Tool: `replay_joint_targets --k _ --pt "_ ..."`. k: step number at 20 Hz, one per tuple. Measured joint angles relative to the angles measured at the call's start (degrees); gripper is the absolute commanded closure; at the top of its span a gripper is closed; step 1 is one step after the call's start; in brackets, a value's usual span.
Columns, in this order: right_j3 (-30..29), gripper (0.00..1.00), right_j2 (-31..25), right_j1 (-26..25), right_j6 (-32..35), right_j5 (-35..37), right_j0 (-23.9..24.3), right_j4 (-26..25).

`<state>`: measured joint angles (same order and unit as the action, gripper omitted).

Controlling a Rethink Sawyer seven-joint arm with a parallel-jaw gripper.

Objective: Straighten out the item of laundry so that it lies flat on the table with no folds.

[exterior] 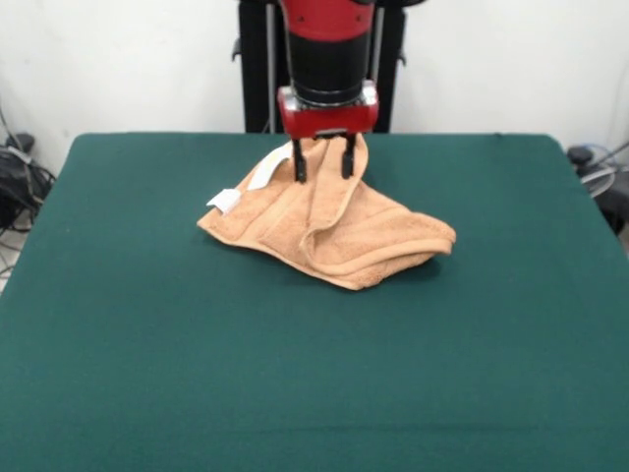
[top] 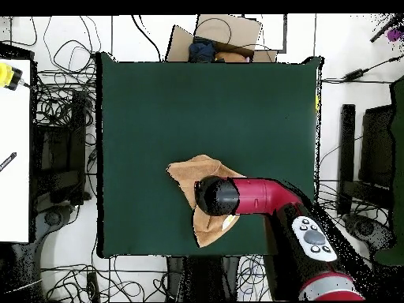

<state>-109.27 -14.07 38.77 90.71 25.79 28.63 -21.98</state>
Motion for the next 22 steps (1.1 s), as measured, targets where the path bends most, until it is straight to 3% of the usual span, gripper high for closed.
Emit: replay_joint_targets --k 10,22 --pt "0.02 0.00 -0.02 -1.16 0.00 -5.73 -3.84 0.02" --pt "1.14 0.00 -0.02 -10.80 0.00 -11.84 0.86 -1.07"
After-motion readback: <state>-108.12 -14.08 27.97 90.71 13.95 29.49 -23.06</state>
